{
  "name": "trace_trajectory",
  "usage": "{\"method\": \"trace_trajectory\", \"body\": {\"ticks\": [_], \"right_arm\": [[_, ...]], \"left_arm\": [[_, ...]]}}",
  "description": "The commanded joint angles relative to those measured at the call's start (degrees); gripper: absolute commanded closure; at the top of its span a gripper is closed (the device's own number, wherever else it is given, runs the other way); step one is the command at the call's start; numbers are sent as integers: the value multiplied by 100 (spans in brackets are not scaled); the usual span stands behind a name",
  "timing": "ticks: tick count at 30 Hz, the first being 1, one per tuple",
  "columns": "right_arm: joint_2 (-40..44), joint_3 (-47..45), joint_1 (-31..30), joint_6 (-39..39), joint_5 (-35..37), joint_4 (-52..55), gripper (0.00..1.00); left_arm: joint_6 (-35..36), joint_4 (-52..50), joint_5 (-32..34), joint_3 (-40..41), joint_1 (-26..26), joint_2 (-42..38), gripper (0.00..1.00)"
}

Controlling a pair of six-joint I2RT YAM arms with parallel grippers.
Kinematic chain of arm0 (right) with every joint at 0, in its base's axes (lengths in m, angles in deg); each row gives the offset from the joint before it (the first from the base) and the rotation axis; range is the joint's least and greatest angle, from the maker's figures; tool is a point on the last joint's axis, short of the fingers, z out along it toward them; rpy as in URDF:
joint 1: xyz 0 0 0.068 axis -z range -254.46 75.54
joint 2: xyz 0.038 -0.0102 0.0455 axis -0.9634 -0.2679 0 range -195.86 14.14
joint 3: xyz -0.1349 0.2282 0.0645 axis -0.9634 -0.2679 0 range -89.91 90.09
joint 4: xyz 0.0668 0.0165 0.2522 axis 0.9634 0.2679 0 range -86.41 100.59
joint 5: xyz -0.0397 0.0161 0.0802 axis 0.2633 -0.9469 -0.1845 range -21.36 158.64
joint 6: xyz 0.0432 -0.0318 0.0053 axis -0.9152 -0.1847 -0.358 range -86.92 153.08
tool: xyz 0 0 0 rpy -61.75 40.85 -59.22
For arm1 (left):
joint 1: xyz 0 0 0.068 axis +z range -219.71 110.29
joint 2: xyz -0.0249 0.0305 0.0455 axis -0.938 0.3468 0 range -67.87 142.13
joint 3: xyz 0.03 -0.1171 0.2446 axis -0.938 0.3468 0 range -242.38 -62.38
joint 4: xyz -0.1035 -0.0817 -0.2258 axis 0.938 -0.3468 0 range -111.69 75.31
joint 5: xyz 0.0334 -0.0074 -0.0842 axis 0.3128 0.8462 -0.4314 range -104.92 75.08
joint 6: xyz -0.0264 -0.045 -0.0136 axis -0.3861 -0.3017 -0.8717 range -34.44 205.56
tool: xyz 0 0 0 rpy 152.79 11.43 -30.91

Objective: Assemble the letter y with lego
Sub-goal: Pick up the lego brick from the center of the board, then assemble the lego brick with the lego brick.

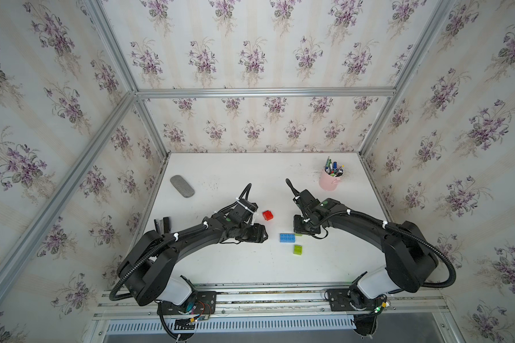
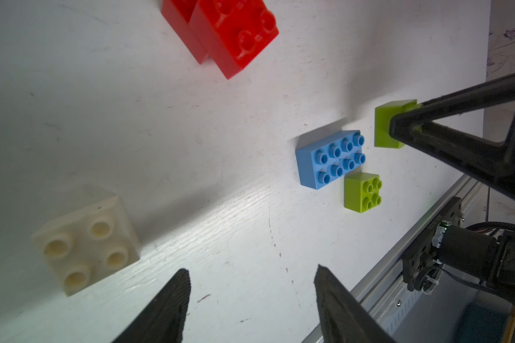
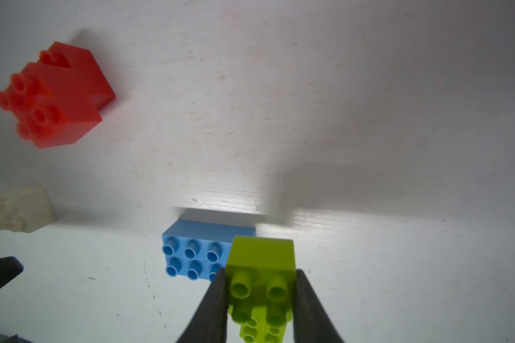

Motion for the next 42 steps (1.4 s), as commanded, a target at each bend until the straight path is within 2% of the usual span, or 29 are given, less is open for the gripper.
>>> {"method": "trace_trajectory", "body": {"ticks": [1,15,31,42], "right_arm": [[-102,85,-42,107,-93,-2,79],[-346,42,-116,113,-66,10,82],[44,-91,-135,-111,-139,48,82],[-52,-237,-253,-297,-183,-80,82]], "left_arm": [[46,25,-59,0,0,-32,32],[31,28,3,16,0,-10,31],[40,29,-22,41,0,-32,31],[43,38,-46,50,0,-30,31]]}}
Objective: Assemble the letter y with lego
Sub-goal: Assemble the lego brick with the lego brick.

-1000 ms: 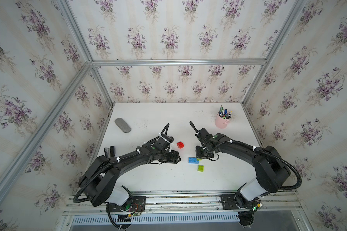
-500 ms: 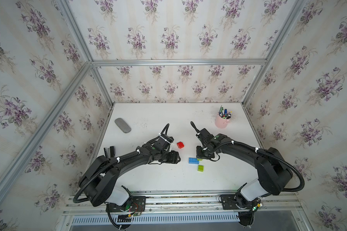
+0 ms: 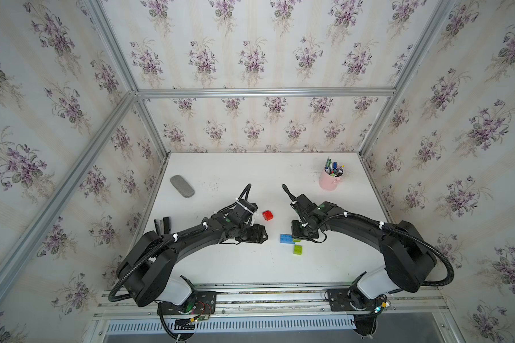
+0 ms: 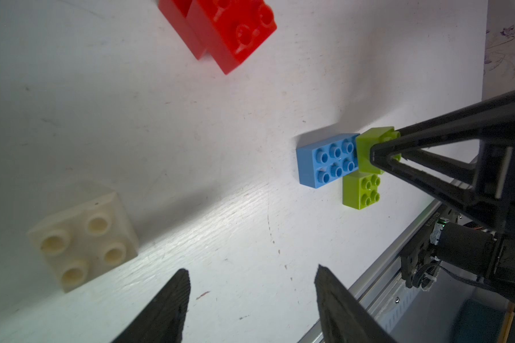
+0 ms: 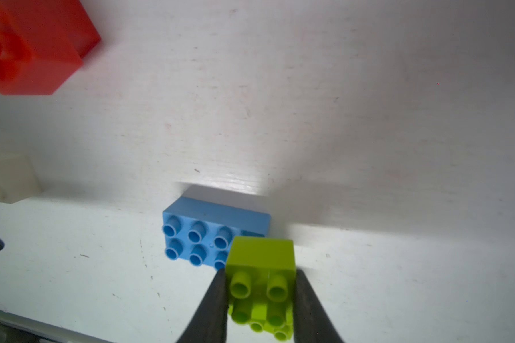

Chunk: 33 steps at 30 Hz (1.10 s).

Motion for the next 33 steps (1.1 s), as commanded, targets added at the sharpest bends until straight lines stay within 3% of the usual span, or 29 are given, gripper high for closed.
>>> {"method": "trace_trajectory", "body": {"ticks": [1,11,33], "right_arm": [[-50,-8,-19,-151,1,-43,82],[-244,8,-29,-203,207,-26,83],[-545,219,-72,-705,475,138,96]], "left_arm": [[43,34,-11,30,0,-18,31],[44,42,32,54,-1,-5,31],[49,54,99,107,-1,-29,31]]}}
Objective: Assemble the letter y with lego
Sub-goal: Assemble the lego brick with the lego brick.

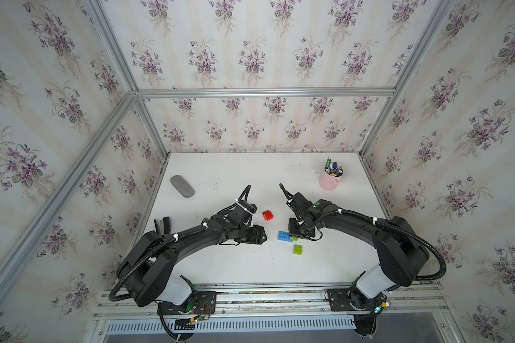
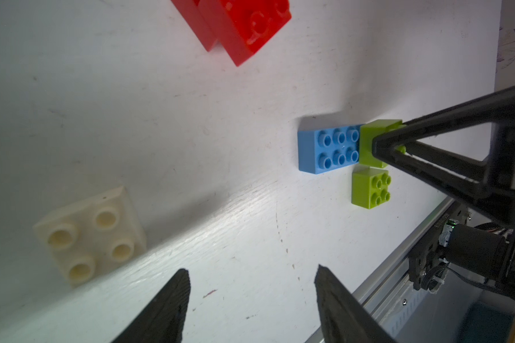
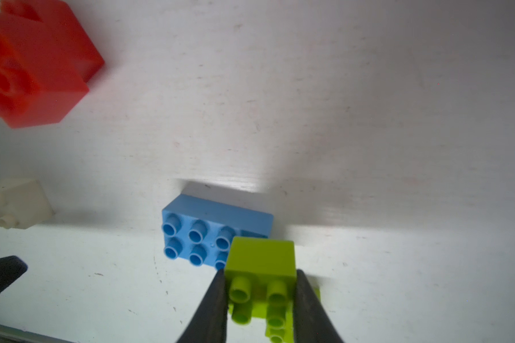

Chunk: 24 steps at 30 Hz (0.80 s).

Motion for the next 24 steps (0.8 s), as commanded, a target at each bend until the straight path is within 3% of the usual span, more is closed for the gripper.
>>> {"method": "trace_trajectory", "body": {"ticks": [1,8,24], "right_arm": [[-176,-29,5,-272,450,155,98],[-288,146,-19,-412,745,362,100],[-294,70,-16,-768,354,61,100]], "left_arm": [[55,46,42,21,2,-31,31],[75,58,65,50,1,-44,31],[74,58,95,55,2,-31,31]]}}
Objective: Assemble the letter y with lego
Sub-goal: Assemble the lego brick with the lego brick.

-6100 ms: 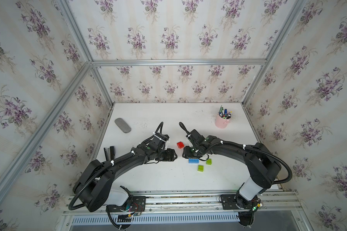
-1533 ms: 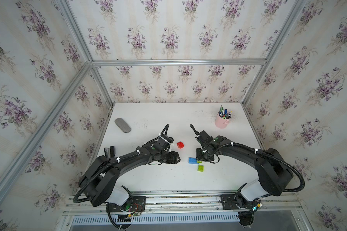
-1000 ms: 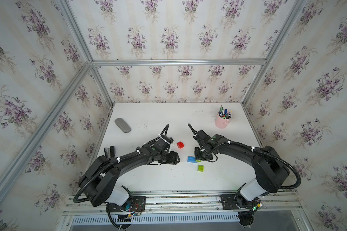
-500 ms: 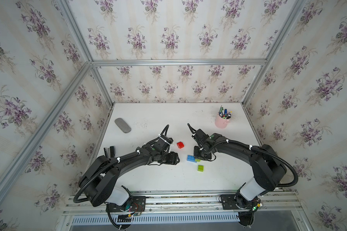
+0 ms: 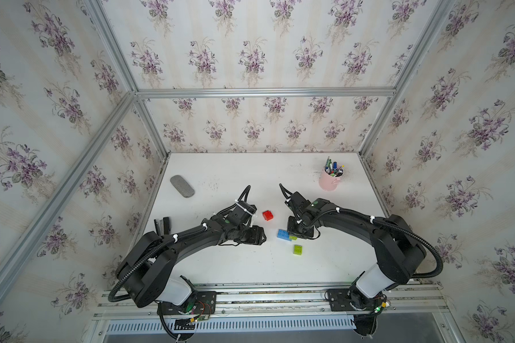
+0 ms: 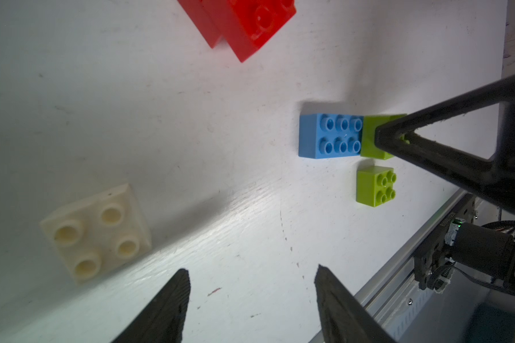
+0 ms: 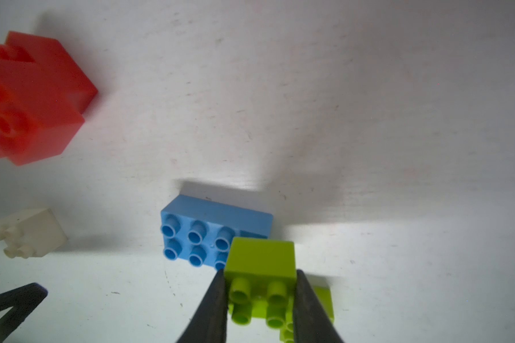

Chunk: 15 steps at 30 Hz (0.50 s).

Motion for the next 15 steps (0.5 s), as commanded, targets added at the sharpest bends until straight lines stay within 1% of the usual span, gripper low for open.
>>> {"method": "trace_trajectory", "body": {"ticks": [1,7,15], "right_arm": [[-101,-35,9,-107,310,-17,100],[55,257,11,123,397,229,100],[119,214,13,114,440,195,100]], "left_arm": [[18,51,60,10,2,-13,31],[18,51,54,1,7,-25,31],[9,49,19,-39,-2,13,31]]}}
